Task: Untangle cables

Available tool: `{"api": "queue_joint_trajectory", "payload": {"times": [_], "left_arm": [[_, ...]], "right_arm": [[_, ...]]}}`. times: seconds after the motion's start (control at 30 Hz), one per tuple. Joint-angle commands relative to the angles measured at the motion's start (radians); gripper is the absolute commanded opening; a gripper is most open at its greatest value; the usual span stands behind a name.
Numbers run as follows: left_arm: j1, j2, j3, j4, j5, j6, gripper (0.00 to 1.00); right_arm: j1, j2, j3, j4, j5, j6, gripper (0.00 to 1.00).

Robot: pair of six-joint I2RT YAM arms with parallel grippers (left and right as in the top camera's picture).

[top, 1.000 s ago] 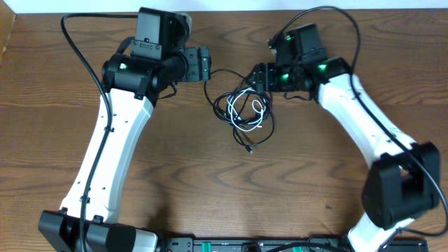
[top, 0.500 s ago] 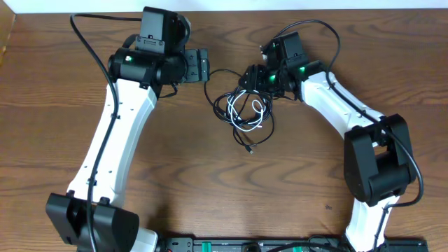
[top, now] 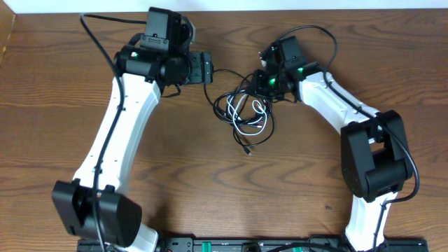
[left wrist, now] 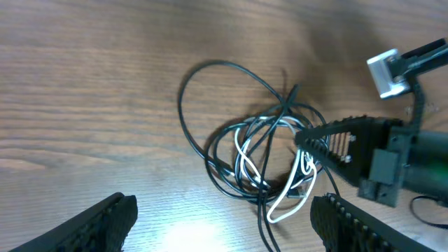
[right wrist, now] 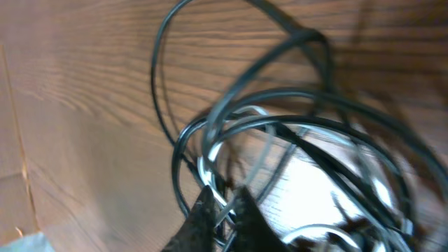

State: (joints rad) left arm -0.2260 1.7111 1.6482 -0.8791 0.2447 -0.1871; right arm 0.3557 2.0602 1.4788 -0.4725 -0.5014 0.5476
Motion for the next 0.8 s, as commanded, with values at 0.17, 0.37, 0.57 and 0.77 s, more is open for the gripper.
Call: {"api": "queue_joint_trajectory", "payload": {"times": [0.17,0.37,0.57,0.77], "left_arm": [[-0.013,0.079,-0.008,-0.011,0.111,-0.009,0.84],[-0.07,0.153,-0.008,-0.026,0.114,-0.01,0.84],[-0.119,0.275,-0.008,-0.021,0.113,-0.078,0.73],[-0.121,0.372,-0.008,-0.009,0.11,-0.122,0.64]], "right_arm": [[-0.098,0.005,-0.003,-0.11,-0.005,-0.155,0.01],[-0.138,0.005,-0.003,-0.141,-0.002,-0.187,0.01],[-0.137,0.005,-0.003,-0.142,0.003,-0.19,0.04],[-0.136,0.005,-0.003,-0.146,0.006,-0.199,0.06]]}}
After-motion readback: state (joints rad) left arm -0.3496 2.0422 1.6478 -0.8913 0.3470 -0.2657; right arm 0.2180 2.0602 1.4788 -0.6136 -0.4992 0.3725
